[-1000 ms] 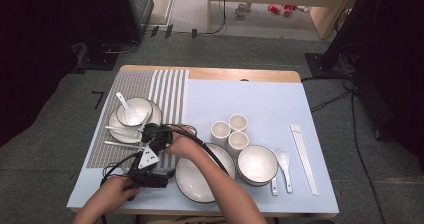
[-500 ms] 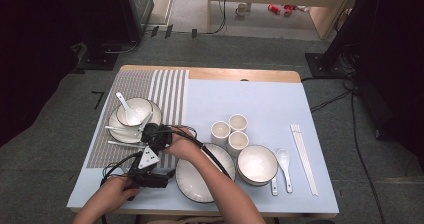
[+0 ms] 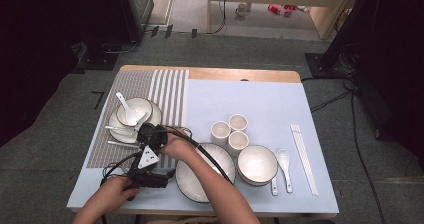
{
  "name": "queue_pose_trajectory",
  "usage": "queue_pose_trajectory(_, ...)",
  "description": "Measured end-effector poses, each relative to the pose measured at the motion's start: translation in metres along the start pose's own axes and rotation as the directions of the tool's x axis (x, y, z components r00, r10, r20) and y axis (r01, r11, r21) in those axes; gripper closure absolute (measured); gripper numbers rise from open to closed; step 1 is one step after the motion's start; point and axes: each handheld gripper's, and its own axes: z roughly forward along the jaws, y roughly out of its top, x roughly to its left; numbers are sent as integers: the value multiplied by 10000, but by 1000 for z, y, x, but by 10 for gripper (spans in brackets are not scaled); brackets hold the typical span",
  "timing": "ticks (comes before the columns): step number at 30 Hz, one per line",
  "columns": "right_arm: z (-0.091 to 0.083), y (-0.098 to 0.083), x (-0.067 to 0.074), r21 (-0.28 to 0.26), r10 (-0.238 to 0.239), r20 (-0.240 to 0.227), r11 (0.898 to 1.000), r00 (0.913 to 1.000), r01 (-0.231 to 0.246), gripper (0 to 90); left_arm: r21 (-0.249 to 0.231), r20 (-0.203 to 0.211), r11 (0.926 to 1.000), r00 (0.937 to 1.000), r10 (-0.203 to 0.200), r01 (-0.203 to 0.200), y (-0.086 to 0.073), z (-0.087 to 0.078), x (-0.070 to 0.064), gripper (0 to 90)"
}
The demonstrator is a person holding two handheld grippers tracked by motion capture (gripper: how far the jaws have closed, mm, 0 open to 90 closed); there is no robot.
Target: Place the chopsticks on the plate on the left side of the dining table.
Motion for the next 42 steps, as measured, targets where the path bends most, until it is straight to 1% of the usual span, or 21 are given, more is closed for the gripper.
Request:
queue_pose_trajectory(4, 0, 0, 1, 14, -20, 26, 10000, 10000, 20, 854, 14, 26, 10000, 10000, 10, -10, 0, 0, 1, 134)
queue_pose_trajectory(8, -2, 0, 0, 19, -35, -212, 10000, 9998, 35, 855, 6, 22, 10000, 10000, 18, -18, 0, 0, 1, 134)
queue_pose_trajectory(9, -3, 0, 0, -18, -127, -177, 9999, 9998, 127, 855, -17, 33, 10000, 10000, -25, 25, 0, 0, 1, 134)
queue_pose_trajectory(10, -4, 1, 0, -59, -70, -231, 10000, 9997, 69, 855, -19, 32, 10000, 10000, -29, 29, 0, 0, 1, 134)
queue_pose_trajectory(13, -8, 2, 0, -151, -103, -294, 9998, 9995, 99, 855, 1, 30, 10000, 10000, 4, -4, 0, 0, 1, 133)
queue_pose_trajectory(19, -16, 5, 1, -394, -446, -507, 9983, 9977, 427, 855, 4, 21, 10000, 10000, 1, -1, 0, 0, 0, 133)
queue_pose_trajectory(22, -21, 7, 1, -634, -254, -644, 9978, 9976, 213, 855, -2, 16, 10000, 10000, -27, 27, 0, 0, 0, 133)
queue_pose_trajectory(24, -23, 8, 0, -746, -310, -628, 9969, 9975, 263, 855, -5, 13, 10000, 10000, -13, 13, 0, 0, 0, 133)
queue_pose_trajectory(25, -24, 8, -1, -795, -337, -713, 9964, 9969, 280, 855, 8, 6, 10000, 10000, 6, -6, 0, 0, 1, 134)
queue_pose_trajectory(28, -24, 9, 0, -783, -309, -726, 9966, 9969, 252, 856, 4, 2, 10000, 10000, -1, 1, 0, 0, 1, 134)
queue_pose_trajectory(29, -25, 9, -1, -901, -309, -822, 9957, 9961, 234, 855, 1, 7, 10000, 10000, 1, -1, 0, 0, 1, 134)
queue_pose_trajectory(31, -26, 10, 0, -1001, -269, -837, 9948, 9961, 185, 856, 6, 7, 10000, 10000, 17, -17, 0, 0, 1, 134)
queue_pose_trajectory(33, -28, 11, -1, -1136, -274, -770, 9933, 9967, 185, 855, -14, 12, 10000, 10000, -26, 26, 0, 0, 0, 134)
queue_pose_trajectory(36, -31, 12, -4, -1375, -111, -778, 9905, 9969, 3, 856, -37, 17, 10000, 10000, -45, 45, 0, 0, 0, 133)
queue_pose_trajectory(39, -31, 14, -8, -1477, 58, -551, 9889, 9985, -139, 855, -28, 33, 10000, 10000, -38, 38, 0, 0, 0, 133)
queue_pose_trajectory(41, -30, 14, -9, -1499, 158, -550, 9884, 9984, -239, 855, -2, 29, 10000, 10000, -2, 2, 0, 0, 1, 134)
queue_pose_trajectory(42, -28, 14, -11, -1530, 160, -455, 9880, 9988, -228, 855, 0, 27, 10000, 10000, 0, 0, 0, 0, 1, 134)
